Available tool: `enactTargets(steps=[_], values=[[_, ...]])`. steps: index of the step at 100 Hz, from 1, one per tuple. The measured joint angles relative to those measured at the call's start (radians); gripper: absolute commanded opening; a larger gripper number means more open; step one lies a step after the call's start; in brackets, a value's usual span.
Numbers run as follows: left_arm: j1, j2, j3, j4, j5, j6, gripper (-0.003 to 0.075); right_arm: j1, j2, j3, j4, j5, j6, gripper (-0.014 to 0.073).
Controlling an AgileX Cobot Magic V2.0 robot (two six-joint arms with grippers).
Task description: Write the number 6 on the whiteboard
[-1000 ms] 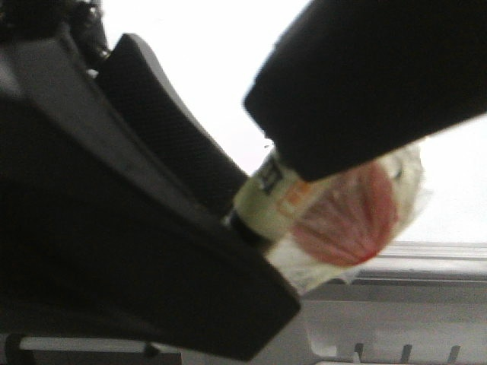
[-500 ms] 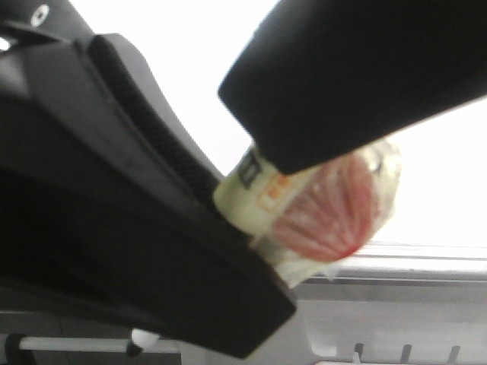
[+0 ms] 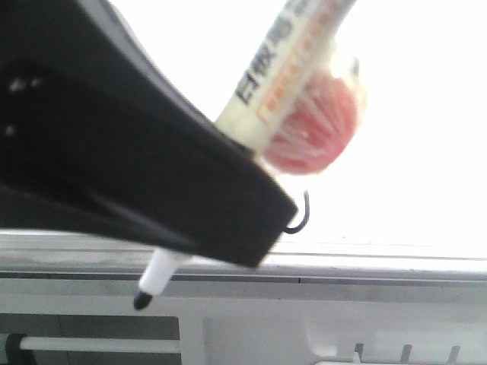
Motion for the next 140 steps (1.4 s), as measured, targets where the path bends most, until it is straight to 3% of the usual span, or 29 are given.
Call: enactTargets(steps=[4, 21, 31, 43, 81, 140], values=[[0.000, -0.005, 0.008, -0.005, -0.035, -0.032, -0.0019, -0.028, -0.033, 0.000, 0.000, 0.000, 0.004, -0.0073], [0.000, -0.007, 0.060, -0.150, -0.295, -0.105, -0.0019, -0.141, -0.174, -0.002, -0.002, 0.027, 0.005, -0.0064], [0.000, -0.007, 0.083, -0.259, -0.466, -0.114, -0.0019, -0.175, -0.217, -0.002, -0.002, 0.054, 0.006, -0.0064], [0.000, -0.001, 0.088, -0.321, -0.582, -0.117, -0.0019, -0.187, -0.234, -0.002, -0.002, 0.084, 0.008, -0.0064], [0.000, 0.083, 0.088, -0.349, -0.730, -0.120, -0.0019, -0.190, -0.234, -0.002, -0.004, 0.095, 0.008, -0.0064], [0.000, 0.169, 0.017, -0.393, -0.746, -0.137, -0.0019, -0.190, -0.234, -0.002, -0.005, 0.096, 0.011, -0.0064]])
